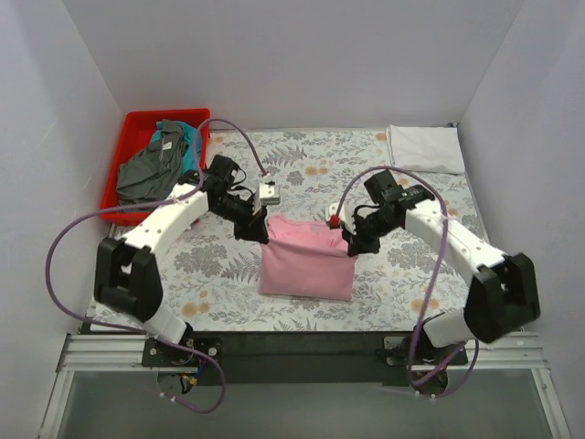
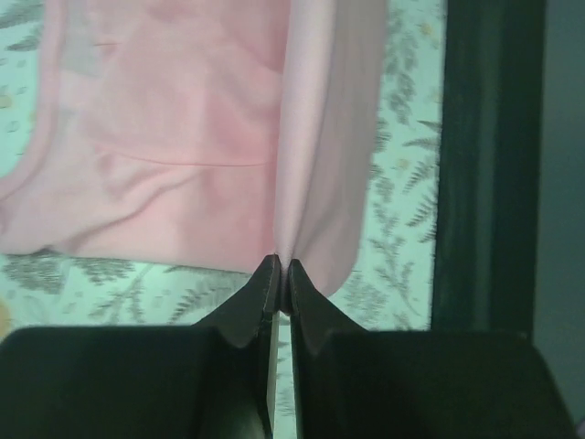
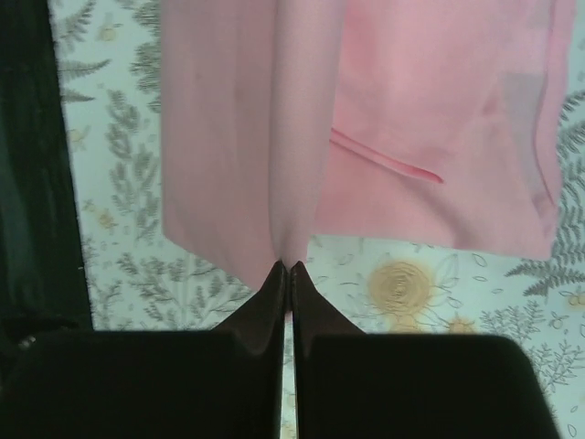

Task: Fold and stack the t-shirts
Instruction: Fold the tshirt

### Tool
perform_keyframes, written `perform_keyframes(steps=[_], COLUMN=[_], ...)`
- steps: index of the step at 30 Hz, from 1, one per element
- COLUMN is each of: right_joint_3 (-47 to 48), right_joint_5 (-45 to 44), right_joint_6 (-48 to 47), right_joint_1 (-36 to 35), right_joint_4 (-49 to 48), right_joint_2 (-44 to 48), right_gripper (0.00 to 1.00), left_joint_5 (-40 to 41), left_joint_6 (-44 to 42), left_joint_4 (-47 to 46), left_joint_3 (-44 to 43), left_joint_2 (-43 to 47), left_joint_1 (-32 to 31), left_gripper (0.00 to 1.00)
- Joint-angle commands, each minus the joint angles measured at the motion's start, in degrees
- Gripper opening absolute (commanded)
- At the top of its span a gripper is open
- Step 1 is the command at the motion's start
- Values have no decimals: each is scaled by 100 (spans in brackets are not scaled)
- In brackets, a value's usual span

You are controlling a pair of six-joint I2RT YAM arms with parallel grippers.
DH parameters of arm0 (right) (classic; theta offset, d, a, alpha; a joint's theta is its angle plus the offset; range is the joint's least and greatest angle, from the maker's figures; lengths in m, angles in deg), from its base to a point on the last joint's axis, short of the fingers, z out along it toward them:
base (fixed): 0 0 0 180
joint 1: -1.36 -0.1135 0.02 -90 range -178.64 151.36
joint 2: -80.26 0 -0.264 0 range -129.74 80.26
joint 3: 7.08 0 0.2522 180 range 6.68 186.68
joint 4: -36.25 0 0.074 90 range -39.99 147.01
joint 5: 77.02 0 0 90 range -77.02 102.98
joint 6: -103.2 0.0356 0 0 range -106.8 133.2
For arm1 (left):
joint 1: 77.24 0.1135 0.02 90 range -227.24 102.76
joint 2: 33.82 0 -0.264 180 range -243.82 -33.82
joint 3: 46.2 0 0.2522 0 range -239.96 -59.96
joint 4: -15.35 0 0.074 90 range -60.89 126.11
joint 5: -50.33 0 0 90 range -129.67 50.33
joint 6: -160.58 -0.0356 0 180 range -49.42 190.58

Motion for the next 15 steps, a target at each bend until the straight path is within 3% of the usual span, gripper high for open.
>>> perform_keyframes(steps=[1,9,15], right_joint_3=[789,2486,2655], right_joint_5=[425,557,600], right_joint_6=[-614,-704,-414], right_joint_1=[593,954,963], right_joint_4=[75,40,-119], right_joint_2=[-946,-3601,-4315], right_gripper=[1,1,1], left_joint_5=[-186,147,333], left_joint_6=[-179,286,366], left_joint_4=[-297,-1316,-1844], left_joint_3=[-730,-1909,-1368], left_joint_2=[-914,-3067,-3387], left_joint_1=[382,602,664], left_gripper=[0,1,2])
